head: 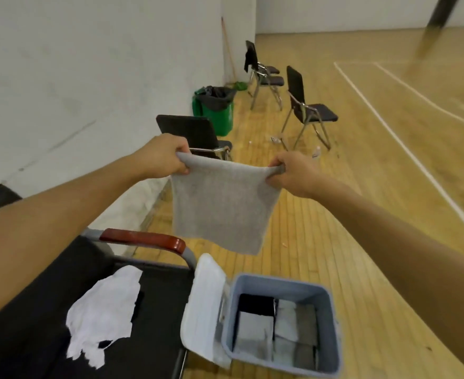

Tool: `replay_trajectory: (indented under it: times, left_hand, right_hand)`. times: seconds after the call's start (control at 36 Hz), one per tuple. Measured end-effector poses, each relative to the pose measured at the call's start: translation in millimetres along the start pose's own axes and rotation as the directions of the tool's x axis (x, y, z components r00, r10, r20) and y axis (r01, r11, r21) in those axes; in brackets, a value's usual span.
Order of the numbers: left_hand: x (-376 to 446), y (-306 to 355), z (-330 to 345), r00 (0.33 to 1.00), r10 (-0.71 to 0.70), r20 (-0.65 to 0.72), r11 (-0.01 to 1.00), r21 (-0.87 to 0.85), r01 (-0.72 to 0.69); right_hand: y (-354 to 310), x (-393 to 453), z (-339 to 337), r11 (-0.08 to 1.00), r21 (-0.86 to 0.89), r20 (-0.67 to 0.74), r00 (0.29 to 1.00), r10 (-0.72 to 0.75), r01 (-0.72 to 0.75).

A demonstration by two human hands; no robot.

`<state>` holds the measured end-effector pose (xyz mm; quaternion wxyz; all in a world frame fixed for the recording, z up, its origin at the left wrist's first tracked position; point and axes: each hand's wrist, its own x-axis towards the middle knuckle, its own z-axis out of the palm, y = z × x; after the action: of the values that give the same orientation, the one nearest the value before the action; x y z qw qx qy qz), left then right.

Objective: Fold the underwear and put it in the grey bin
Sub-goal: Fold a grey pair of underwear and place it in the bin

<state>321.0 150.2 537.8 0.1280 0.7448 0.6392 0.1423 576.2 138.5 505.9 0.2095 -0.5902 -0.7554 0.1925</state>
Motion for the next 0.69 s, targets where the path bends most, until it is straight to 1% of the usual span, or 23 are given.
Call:
replay_trajectory:
  times: [0.08,0.14,0.17,0.22,0.31,0.39,0.5,0.58,0.61,0.64,0.67,0.69]
  left_hand:
    - [31,20,47,0.998,0.008,0.066,1.0,-0.009,-0.007]
    - [49,29,76,0.995,0.016,0.102,1.0,-0.013,-0.015]
    - [62,32,94,0.993,0.022,0.118,1.0,-0.012,-0.021]
    - [88,37,139,0.985,0.038,0.168,0.999,-0.024,-0.035]
    - [115,34,208,0.976,0.045,0.213,0.998,-0.056,-0.033]
    - [138,20,297,0.963,0.018,0.268,0.994,-0.108,0.012]
    - [150,-12,418,0.929,-0.012,0.37,0.991,-0.118,0.06]
    - [152,-37,522,0.889,0.018,0.457,0.993,-0.115,0.039]
    - [147,-40,543,0.88,0.021,0.474,0.992,-0.118,0.04]
    - [141,-46,575,0.866,0.031,0.5,0.993,-0.11,0.028]
    - [133,-45,584,0.864,0.039,0.501,0.993,-0.115,0.022]
    - [124,-57,637,0.832,0.054,0.553,0.994,-0.108,0.007]
  right_hand:
    - [54,7,7,0.997,-0.075,0.008,1.0,-0.029,0.03]
    - [87,11,10,0.994,-0.102,0.058,0.998,-0.036,0.042]
    - [108,18,13,0.994,-0.11,0.089,0.996,-0.013,0.022]
    - [154,29,30,0.993,-0.095,0.148,0.986,0.079,-0.065]
    - [213,39,66,0.988,-0.078,0.158,0.977,0.141,-0.13]
    - [278,44,123,0.979,-0.098,0.215,0.957,0.196,-0.178]
    - [356,37,205,0.961,-0.15,0.303,0.915,0.268,-0.232]
    - [416,21,277,0.939,-0.192,0.348,0.875,0.338,-0.286]
    - [429,13,292,0.929,-0.215,0.354,0.862,0.362,-0.302]
    - [449,2,316,0.919,-0.234,0.388,0.835,0.389,-0.319]
    - [456,-7,319,0.914,-0.249,0.391,0.83,0.398,-0.321]
    - [487,-22,364,0.902,-0.264,0.404,0.81,0.425,-0.341]
